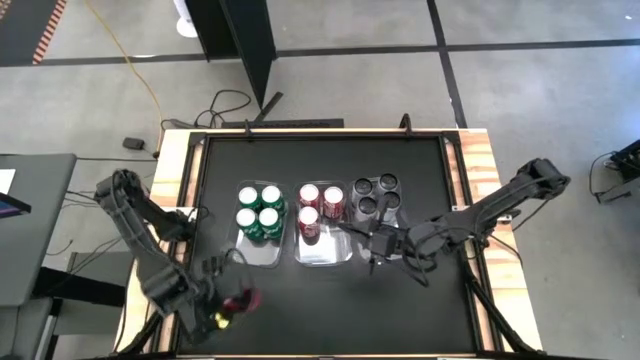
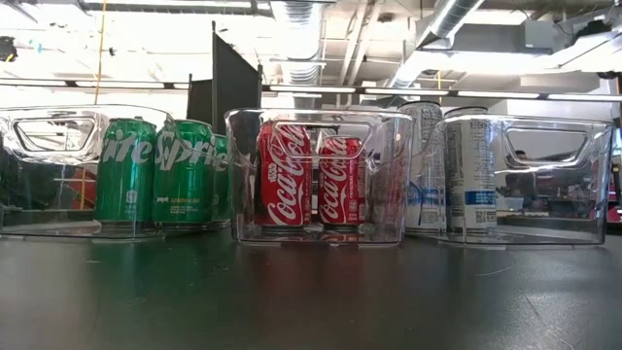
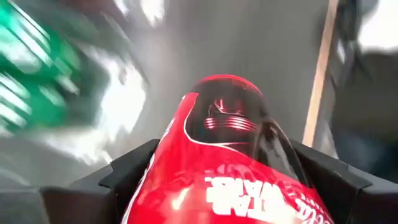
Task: Sort soda cans
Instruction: Put the red soda can into the middle transparent bin
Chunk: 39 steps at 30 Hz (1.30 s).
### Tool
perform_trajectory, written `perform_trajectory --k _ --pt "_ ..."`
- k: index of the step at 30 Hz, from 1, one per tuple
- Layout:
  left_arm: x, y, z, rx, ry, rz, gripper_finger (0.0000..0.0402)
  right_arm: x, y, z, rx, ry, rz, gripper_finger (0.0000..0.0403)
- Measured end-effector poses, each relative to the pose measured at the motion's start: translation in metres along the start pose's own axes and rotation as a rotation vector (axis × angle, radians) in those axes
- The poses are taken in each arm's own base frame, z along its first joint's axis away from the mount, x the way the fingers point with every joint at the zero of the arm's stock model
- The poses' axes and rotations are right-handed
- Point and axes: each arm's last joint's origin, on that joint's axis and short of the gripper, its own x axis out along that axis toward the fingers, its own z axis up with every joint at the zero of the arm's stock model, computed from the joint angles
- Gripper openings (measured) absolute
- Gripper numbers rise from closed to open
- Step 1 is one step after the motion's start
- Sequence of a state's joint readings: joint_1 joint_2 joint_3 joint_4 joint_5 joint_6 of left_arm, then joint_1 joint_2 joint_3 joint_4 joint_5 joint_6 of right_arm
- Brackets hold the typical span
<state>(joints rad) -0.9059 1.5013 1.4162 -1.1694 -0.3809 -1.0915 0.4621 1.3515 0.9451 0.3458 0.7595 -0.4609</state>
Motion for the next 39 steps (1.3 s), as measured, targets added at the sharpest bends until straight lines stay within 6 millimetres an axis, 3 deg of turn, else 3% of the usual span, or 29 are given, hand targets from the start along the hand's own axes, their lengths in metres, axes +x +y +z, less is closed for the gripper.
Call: perform_trajectory --k 7,12,16,23,29,33,39 --pt "0.012 0.036 0.059 -0.039 -0.219 0.123 0.0302 -0.004 0.002 0.003 -0.009 -0.011 0.013 0.0012" --pt "0.023 0.061 0.107 -0.064 -0.332 0.096 0.0302 -0.006 0.004 0.002 -0.044 -0.006 0.027 0.0014" --pt "0.028 0.083 0.131 -0.091 -0.36 0.064 0.0302 -0.007 0.008 -0.002 -0.08 0.03 0.054 0.004" --pt "0.032 0.117 0.157 -0.183 -0.402 0.06 0.0302 -0.008 0.012 -0.012 0.006 0.113 0.084 0.0158" --pt "0.03 0.13 0.173 -0.208 -0.462 -0.028 0.0302 -0.005 0.019 -0.018 0.018 0.143 0.091 0.0266" --pt "0.029 0.135 0.177 -0.232 -0.489 -0.029 0.0302 0.005 0.023 -0.02 -0.017 0.139 0.014 0.0296" --pt "0.029 0.138 0.18 -0.269 -0.502 -0.032 0.0302 0.03 0.029 -0.014 -0.088 0.158 -0.057 0.0306"
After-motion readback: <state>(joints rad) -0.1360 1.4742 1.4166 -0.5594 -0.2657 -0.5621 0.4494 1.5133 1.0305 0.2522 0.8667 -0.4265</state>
